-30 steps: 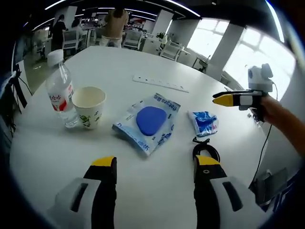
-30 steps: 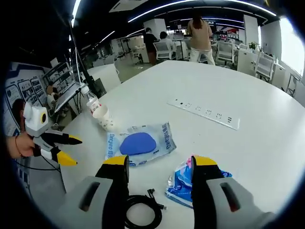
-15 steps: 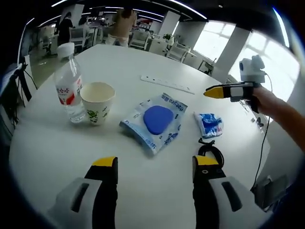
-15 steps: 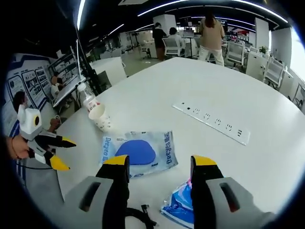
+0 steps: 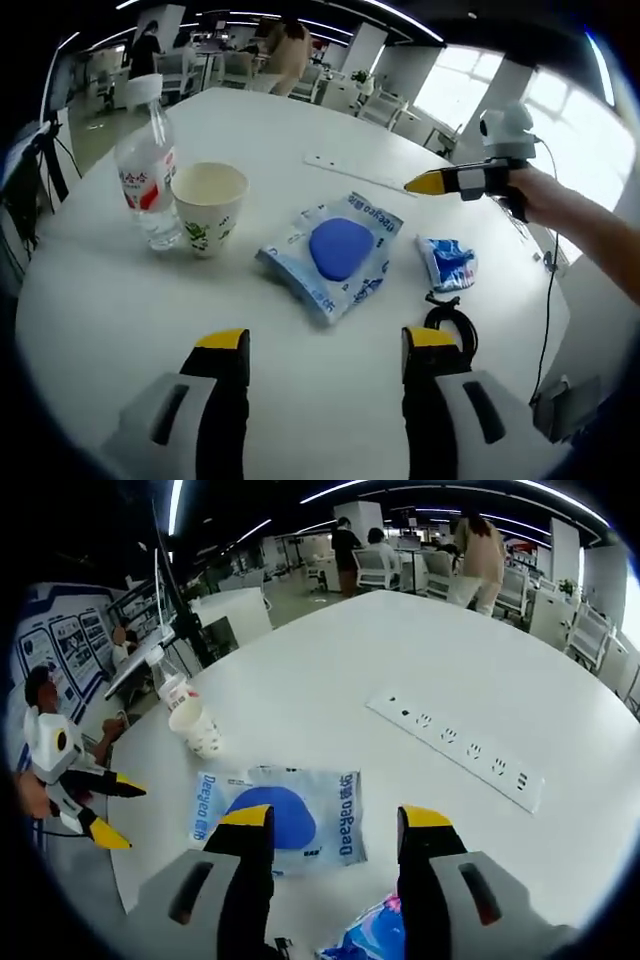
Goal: Arrange the tabletop items into an orderly group along one side of the table until the central work area is clear of visible clutter.
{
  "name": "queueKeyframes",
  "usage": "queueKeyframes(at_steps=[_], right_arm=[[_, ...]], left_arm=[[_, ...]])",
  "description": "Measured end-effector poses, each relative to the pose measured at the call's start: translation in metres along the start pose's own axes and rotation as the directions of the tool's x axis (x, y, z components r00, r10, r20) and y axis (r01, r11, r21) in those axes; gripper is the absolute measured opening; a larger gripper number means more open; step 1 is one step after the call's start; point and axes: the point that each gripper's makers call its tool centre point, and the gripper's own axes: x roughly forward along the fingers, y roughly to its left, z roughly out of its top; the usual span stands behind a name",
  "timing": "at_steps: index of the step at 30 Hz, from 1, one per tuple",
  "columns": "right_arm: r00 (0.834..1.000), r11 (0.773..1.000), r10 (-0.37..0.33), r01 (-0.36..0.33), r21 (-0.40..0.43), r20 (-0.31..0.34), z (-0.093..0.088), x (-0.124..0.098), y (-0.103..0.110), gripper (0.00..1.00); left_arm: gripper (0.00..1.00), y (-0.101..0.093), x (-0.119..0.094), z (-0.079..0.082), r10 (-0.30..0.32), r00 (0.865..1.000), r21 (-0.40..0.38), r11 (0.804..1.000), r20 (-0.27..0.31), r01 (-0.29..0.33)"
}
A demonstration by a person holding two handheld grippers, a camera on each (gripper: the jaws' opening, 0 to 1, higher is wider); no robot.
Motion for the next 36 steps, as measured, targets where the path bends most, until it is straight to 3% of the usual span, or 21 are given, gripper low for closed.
queueKeyframes(at_steps=[14,25,36], right_arm=[[0.999,1.000,0.022,-0.023,-0.016,-0.035,0.003,0.037,-0.017,0.44],[0.998,0.999,0.037,-0.038,-0.012,-0.058,0.002,0.064,-0.019,0.40],[0.995,0.999,0.050,-0.050,0.006,-0.086,-0.006,0.076,-0.014,0.34]], left_arm=[[0.56,-0.002,0.014,-0.006,0.005,1.000,-0.026,1.000,-0.007,-0.006],[0.50,0.000,0.028,-0.003,0.006,1.000,-0.055,0.998,-0.011,-0.007],[0.43,-0.001,0.045,-0.003,0.004,1.000,-0.072,0.997,-0.023,-0.005]])
